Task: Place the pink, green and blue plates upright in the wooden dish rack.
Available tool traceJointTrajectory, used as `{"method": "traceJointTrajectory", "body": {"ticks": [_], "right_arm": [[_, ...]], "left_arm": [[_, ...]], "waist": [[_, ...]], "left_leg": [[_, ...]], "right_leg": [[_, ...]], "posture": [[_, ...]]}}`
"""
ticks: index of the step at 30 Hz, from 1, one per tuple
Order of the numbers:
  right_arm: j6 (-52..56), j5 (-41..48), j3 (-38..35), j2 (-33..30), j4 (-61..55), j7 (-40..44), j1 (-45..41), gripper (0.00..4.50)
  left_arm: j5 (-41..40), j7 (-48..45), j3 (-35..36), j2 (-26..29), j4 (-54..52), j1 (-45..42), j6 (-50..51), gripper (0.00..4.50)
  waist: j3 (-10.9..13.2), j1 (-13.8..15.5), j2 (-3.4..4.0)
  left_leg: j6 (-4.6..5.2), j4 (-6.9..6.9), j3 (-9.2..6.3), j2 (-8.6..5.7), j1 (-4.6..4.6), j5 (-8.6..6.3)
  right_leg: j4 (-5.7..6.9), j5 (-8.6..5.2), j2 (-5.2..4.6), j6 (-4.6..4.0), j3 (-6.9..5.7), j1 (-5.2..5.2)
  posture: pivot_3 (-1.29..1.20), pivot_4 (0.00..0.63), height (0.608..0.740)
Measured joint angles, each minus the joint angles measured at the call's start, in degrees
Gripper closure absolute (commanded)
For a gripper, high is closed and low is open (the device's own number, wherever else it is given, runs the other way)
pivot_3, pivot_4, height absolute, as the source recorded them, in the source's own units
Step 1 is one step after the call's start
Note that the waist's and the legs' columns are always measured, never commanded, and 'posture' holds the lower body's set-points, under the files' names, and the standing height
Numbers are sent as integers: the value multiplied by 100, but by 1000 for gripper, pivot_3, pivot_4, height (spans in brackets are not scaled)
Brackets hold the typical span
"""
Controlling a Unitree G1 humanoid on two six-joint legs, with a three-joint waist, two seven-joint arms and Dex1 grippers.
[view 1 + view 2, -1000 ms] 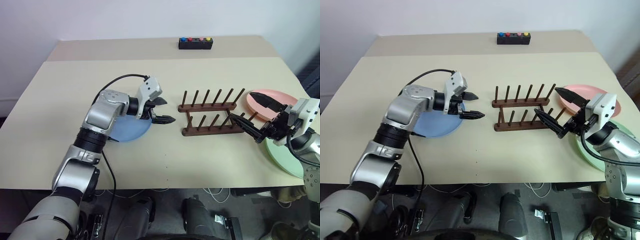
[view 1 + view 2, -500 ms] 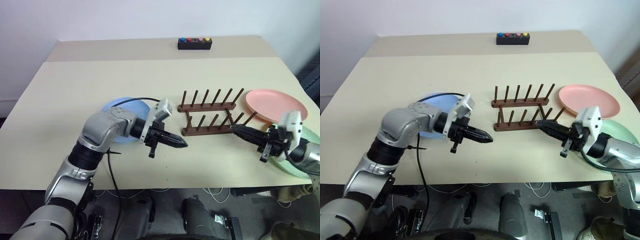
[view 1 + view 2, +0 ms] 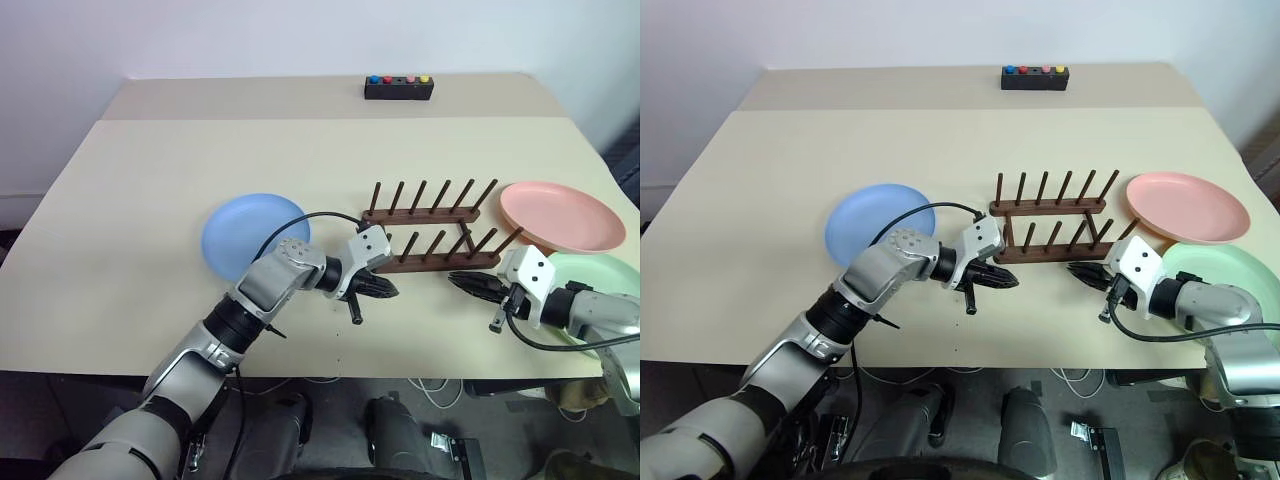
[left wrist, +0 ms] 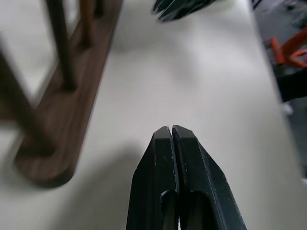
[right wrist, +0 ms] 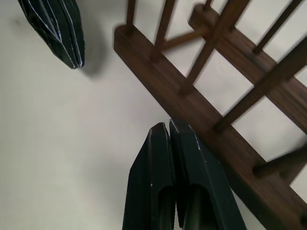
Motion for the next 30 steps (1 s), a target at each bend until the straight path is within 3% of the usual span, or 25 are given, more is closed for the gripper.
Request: {"method": "traceJointTrajectory", "body": {"ticks": [22,23,27,30], "right_arm": [[-662,-1158,568,95,1086,-638,-826,4436],[-766,-1245,608,97,1205,-680,-891,4436],[-1102,-1568,795,127,1654,-842,-1067,4436],[-1240,-1592,805,242,1874,-948,-1249,4436]], "left_arm": [[626,745,347,-650,1368,-352,-842,4470],[633,754,361,-658,1411,-364,-866,4470],[733,844,427,-676,1619,-417,-941,4470],[758,900,579,-681,1824,-523,-1105,4470]], "waist": [[0,-16,0],[0,-15,0],[-326,-16,66],[-432,-25,63]], "left_leg": [[-7,1,0,-1,2,4],[-10,1,0,-1,2,6],[-33,-4,16,-7,7,18],[-32,-3,16,-4,16,18]], "right_leg": [[2,1,1,2,-1,0],[2,1,1,2,-1,0],[-11,-2,0,23,10,4],[-8,-1,3,23,10,14]], "posture": [[0,150,740],[0,0,740],[0,0,740],[0,0,740]]}}
